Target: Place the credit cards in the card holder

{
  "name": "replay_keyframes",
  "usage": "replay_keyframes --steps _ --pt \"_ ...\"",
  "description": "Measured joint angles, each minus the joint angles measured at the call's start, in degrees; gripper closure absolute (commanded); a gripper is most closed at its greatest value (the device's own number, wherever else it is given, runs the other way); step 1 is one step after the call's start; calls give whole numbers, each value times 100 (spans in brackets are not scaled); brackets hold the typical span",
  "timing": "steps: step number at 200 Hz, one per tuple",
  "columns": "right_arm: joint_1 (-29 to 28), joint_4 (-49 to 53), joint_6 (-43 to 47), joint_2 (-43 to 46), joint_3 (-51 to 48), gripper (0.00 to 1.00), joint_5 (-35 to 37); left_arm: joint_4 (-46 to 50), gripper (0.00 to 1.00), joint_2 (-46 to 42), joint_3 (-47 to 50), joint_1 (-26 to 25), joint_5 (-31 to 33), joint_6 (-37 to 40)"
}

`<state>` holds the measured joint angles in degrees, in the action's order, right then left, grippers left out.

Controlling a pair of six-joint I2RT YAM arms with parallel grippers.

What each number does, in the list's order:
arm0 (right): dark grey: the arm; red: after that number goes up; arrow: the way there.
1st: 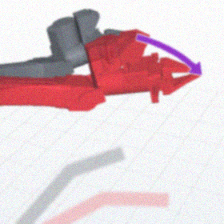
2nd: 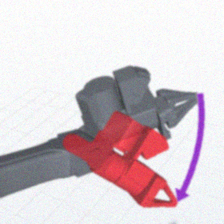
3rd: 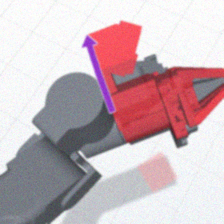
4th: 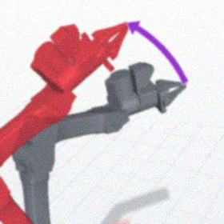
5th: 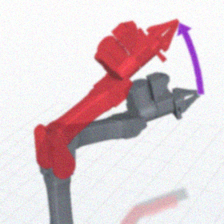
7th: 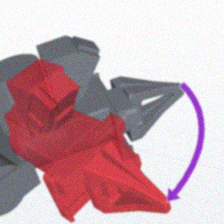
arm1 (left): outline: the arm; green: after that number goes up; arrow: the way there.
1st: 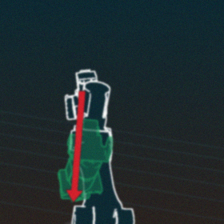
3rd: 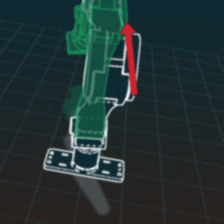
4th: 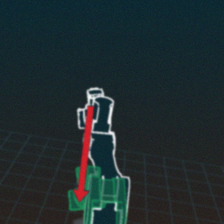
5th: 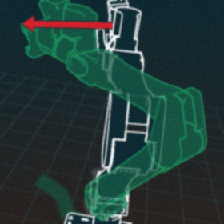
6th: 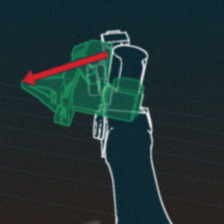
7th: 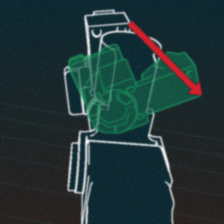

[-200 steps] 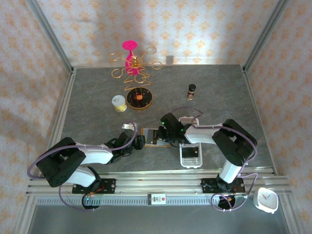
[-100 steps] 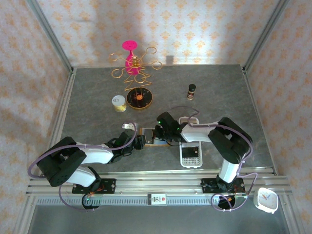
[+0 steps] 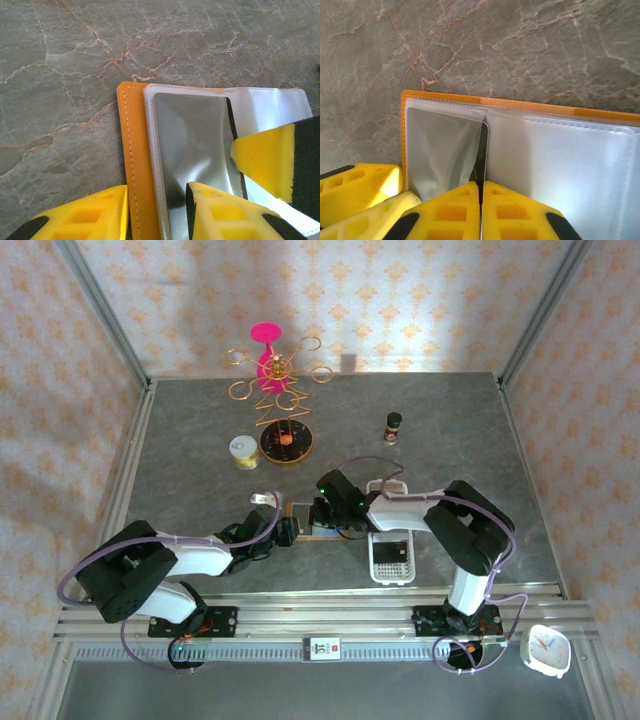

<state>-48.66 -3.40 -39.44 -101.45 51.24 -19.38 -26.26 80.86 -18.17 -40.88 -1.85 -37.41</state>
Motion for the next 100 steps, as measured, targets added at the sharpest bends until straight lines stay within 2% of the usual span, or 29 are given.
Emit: replay_keyframes --steps 63,100 --pt "-57 404 79 874 -181 75 597 177 68 101 -149 -2 101 0" --pt "-57 577 28 1069 -505 71 782 205 68 103 -168 -2 103 2"
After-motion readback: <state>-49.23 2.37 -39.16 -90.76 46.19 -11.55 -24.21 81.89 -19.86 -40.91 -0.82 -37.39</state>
